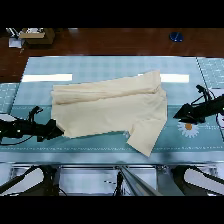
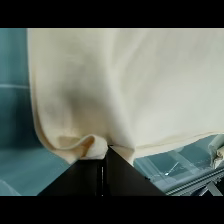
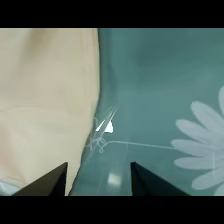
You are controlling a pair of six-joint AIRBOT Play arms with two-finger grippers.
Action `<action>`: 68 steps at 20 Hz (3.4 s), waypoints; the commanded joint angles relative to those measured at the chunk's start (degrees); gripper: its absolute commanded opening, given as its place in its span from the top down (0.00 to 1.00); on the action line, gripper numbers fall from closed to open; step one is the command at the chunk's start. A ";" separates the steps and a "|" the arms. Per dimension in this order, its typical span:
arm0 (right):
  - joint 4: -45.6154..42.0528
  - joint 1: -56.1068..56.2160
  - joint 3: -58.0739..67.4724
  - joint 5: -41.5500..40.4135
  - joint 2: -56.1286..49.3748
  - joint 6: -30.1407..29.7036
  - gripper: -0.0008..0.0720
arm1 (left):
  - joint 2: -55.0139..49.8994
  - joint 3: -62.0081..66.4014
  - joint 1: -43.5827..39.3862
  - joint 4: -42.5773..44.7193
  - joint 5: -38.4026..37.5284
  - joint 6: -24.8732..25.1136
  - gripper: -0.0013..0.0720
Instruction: Fold the shirts.
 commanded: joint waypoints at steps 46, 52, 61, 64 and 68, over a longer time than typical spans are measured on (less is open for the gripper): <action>-15.04 14.40 20.33 -39.19 -9.66 11.74 0.39 | -26.10 49.70 1.99 -11.47 -2.80 0.74 0.35; 16.92 1.97 20.33 -22.10 -18.10 1.77 0.18 | -25.46 49.68 0.20 -11.50 -4.92 1.31 0.37; 36.15 12.15 20.33 -25.94 -29.31 -7.32 0.18 | -25.49 49.68 -5.88 -11.50 -5.51 1.38 0.37; 36.61 16.85 20.33 -26.36 -30.73 -7.82 0.19 | -25.49 49.68 -6.47 -11.54 -5.53 1.36 0.37; 36.57 20.04 22.01 -25.38 -30.64 -9.51 0.93 | -25.49 49.68 -6.69 -12.00 -5.81 1.31 0.46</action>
